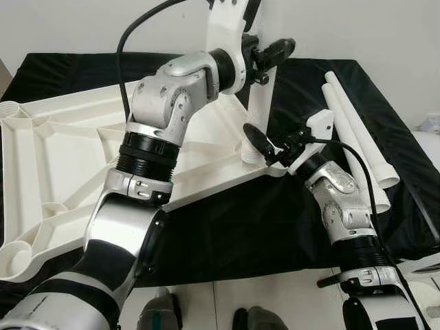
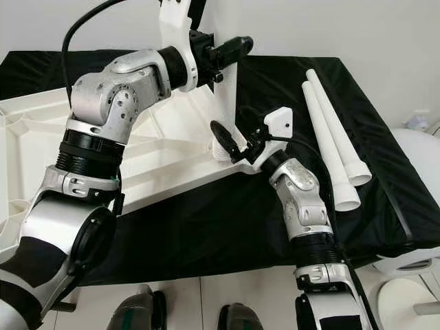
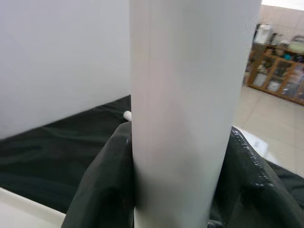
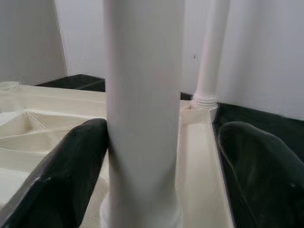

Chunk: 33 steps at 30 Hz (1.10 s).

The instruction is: Building children table

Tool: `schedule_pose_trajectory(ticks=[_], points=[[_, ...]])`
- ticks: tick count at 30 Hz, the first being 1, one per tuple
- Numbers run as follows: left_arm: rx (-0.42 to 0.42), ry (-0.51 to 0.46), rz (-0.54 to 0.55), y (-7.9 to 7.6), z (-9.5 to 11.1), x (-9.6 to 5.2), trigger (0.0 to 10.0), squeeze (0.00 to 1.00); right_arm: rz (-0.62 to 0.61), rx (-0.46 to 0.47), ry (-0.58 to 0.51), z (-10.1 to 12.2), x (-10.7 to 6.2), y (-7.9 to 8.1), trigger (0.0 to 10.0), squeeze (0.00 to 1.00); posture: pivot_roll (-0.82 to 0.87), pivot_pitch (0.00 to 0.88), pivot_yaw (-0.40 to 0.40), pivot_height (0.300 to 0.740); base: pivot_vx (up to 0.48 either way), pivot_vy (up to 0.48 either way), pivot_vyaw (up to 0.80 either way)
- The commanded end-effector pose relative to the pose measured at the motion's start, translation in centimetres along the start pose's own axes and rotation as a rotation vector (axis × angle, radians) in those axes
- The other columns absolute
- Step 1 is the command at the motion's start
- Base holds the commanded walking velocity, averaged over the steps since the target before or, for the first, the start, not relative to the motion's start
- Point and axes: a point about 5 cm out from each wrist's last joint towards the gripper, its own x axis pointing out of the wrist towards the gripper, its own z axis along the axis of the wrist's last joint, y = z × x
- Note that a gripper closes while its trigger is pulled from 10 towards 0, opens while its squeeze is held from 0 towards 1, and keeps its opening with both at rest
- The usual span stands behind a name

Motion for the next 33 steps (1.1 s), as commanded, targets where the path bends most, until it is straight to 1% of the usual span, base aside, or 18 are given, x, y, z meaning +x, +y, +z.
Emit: schedule_pose_trajectory(ticks=[1, 2, 4, 5, 6, 7, 9, 12, 13, 16, 17, 18, 20, 22, 25, 28, 30, 33], points=[[0.104, -0.039, 0.071, -0.3, 1.6, 0.2, 10.0, 0.00, -0.092, -0.055, 0.029, 0.1, 0.6, 0.0, 10.0, 0.00, 0.00, 0.047, -0.039, 0.740, 0.000, 0.000, 0.00], [0.104, -0.039, 0.071, -0.3, 1.6, 0.2, 10.0, 0.00, -0.092, -0.055, 0.029, 0.1, 0.6, 0.0, 10.0, 0.00, 0.00, 0.047, -0.039, 0.740, 0.000, 0.000, 0.00], [0.128, -0.062, 0.095, -0.5, 2.3, 0.4, 10.0, 0.00, -0.102, -0.053, 0.032, 0.0, 1.0, 0.9, 10.0, 0.00, 0.00, 0.050, -0.042, 0.740, 0.000, 0.000, 0.00], [0.128, -0.062, 0.095, -0.5, 2.3, 0.4, 10.0, 0.00, -0.102, -0.053, 0.032, 0.0, 1.0, 0.9, 10.0, 0.00, 0.00, 0.050, -0.042, 0.740, 0.000, 0.000, 0.00], [0.151, -0.074, 0.104, -0.8, 2.7, 0.5, 10.0, 0.00, -0.115, -0.063, 0.035, -0.1, 1.4, 1.6, 10.0, 0.00, 0.00, 0.053, -0.042, 0.740, 0.000, 0.000, 0.00], [0.151, -0.074, 0.104, -0.8, 2.7, 0.5, 10.0, 0.00, -0.115, -0.063, 0.035, -0.1, 1.4, 1.6, 10.0, 0.00, 0.00, 0.053, -0.042, 0.740, 0.000, 0.000, 0.00], [0.183, -0.077, 0.115, -1.2, 3.0, 0.7, 10.0, 0.00, -0.146, -0.060, 0.035, -0.1, 2.0, 2.2, 10.0, 0.00, 0.00, 0.059, -0.041, 0.740, 0.000, 0.000, 0.00], [0.196, -0.079, 0.120, -1.5, 3.0, 0.9, 10.0, 0.00, -0.177, -0.065, 0.026, 0.1, 2.6, 2.8, 10.0, 0.00, 0.00, 0.062, -0.039, 0.740, 0.000, 0.000, 0.00], [0.196, -0.079, 0.120, -1.5, 3.0, 0.9, 10.0, 0.00, -0.177, -0.065, 0.026, 0.1, 2.6, 2.8, 10.0, 0.00, 0.00, 0.062, -0.039, 0.740, 0.000, 0.000, 0.00], [0.205, -0.079, 0.118, -1.7, 2.8, 1.0, 10.0, 0.00, -0.271, -0.077, 0.018, 0.2, 3.2, 3.2, 10.0, 0.00, 0.00, 0.068, -0.037, 0.740, 0.000, 0.000, 0.00], [0.205, -0.079, 0.118, -1.7, 2.8, 1.0, 10.0, 0.00, -0.271, -0.077, 0.018, 0.2, 3.2, 3.2, 10.0, 0.00, 0.00, 0.068, -0.037, 0.740, 0.000, 0.000, 0.00], [0.212, -0.076, 0.117, -1.8, 2.8, 1.1, 10.0, 0.00, -0.300, -0.061, 0.013, 0.4, 3.5, 3.4, 10.0, 0.00, 0.00, 0.069, -0.037, 0.740, 0.000, 0.000, 0.00], [0.217, -0.074, 0.117, -1.9, 2.7, 1.2, 10.0, 0.00, -0.316, -0.049, 0.010, 0.5, 3.7, 3.5, 10.0, 0.00, 0.00, 0.069, -0.036, 0.740, 0.000, 0.000, 0.00], [0.225, -0.070, 0.113, -2.2, 2.6, 1.4, 10.0, 0.00, -0.363, -0.042, -0.015, 1.3, 4.4, 3.8, 10.0, 0.00, 0.00, 0.071, -0.035, 0.740, 0.000, 0.000, 0.00], [0.226, -0.070, 0.113, -2.2, 2.6, 1.4, 10.0, 0.00, -0.370, -0.045, -0.018, 1.4, 4.5, 3.9, 10.0, 0.00, 0.00, 0.071, -0.035, 0.740, 0.000, 0.000, 0.00], [0.230, -0.068, 0.112, -2.3, 2.6, 1.5, 10.0, 0.00, -0.393, -0.041, -0.045, 2.3, 4.7, 3.8, 10.0, 0.00, 0.00, 0.072, -0.036, 0.740, 0.000, 0.000, 0.00], [0.230, -0.068, 0.112, -2.3, 2.6, 1.5, 10.0, 0.00, -0.393, -0.041, -0.045, 2.3, 4.7, 3.8, 10.0, 0.00, 0.00, 0.072, -0.036, 0.740, 0.000, 0.000, 0.00], [0.233, -0.066, 0.114, -2.3, 2.5, 1.5, 10.0, 0.00, -0.413, -0.042, -0.069, 2.9, 4.8, 3.7, 10.0, 0.00, 0.00, 0.072, -0.036, 0.740, 0.000, 0.000, 0.00]])
